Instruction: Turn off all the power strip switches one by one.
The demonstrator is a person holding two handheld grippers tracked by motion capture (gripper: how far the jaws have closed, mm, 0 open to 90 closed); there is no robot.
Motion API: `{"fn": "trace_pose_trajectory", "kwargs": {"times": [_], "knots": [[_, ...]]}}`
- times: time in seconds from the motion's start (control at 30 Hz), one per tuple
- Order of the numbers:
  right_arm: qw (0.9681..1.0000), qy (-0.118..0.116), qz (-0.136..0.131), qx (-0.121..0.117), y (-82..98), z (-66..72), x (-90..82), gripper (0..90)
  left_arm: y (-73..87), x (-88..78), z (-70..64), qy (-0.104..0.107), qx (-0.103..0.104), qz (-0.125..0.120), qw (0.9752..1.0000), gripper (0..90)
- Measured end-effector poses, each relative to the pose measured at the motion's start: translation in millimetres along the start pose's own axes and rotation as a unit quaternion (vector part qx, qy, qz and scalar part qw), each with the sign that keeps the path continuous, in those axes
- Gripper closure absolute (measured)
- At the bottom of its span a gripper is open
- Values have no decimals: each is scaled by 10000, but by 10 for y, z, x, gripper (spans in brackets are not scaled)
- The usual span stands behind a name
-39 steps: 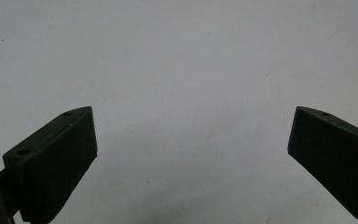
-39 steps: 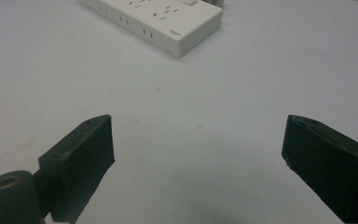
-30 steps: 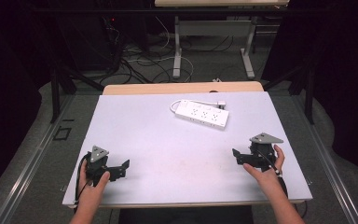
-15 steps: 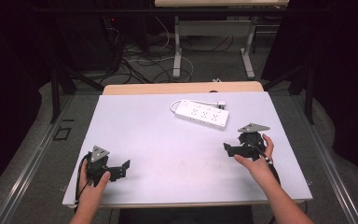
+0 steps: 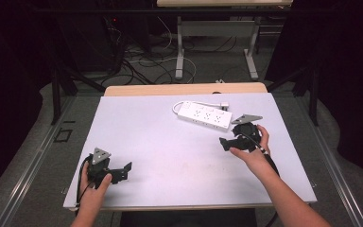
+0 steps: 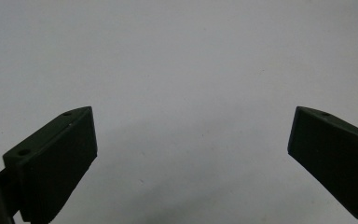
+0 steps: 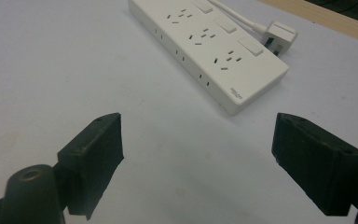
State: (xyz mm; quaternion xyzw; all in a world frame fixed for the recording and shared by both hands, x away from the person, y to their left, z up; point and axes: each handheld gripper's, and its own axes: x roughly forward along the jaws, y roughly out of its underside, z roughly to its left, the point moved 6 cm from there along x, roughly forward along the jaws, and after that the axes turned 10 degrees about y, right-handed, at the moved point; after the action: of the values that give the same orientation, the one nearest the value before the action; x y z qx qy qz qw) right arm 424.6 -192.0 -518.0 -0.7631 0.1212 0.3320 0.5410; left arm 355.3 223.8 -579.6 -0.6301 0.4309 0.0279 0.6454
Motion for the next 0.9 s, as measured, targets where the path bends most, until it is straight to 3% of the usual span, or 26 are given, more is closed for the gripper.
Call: {"fn": "trace_pose_trajectory", "kwargs": {"times": [0.17, 0.27, 0.5, 0.7, 0.9], "knots": [[10000, -71, 55, -29, -79, 36, 16, 199, -1, 2, 0, 6, 12, 3, 10000, 12], [9998, -171, 15, -98, -148, 58, 20, 246, 1, -5, 3, 12, 45, 38, 10000, 12], [9995, -238, -82, -210, -350, 133, 27, 266, -6, -6, 2, 14, 4, -39, 10000, 11], [9983, -340, -137, -455, -504, 184, 102, 331, -12, -13, 5, 18, 17, -54, 10000, 11], [9973, -429, -12, -601, -650, 251, 189, 359, -8, -22, 27, 17, -5, -59, 10000, 12]]}}
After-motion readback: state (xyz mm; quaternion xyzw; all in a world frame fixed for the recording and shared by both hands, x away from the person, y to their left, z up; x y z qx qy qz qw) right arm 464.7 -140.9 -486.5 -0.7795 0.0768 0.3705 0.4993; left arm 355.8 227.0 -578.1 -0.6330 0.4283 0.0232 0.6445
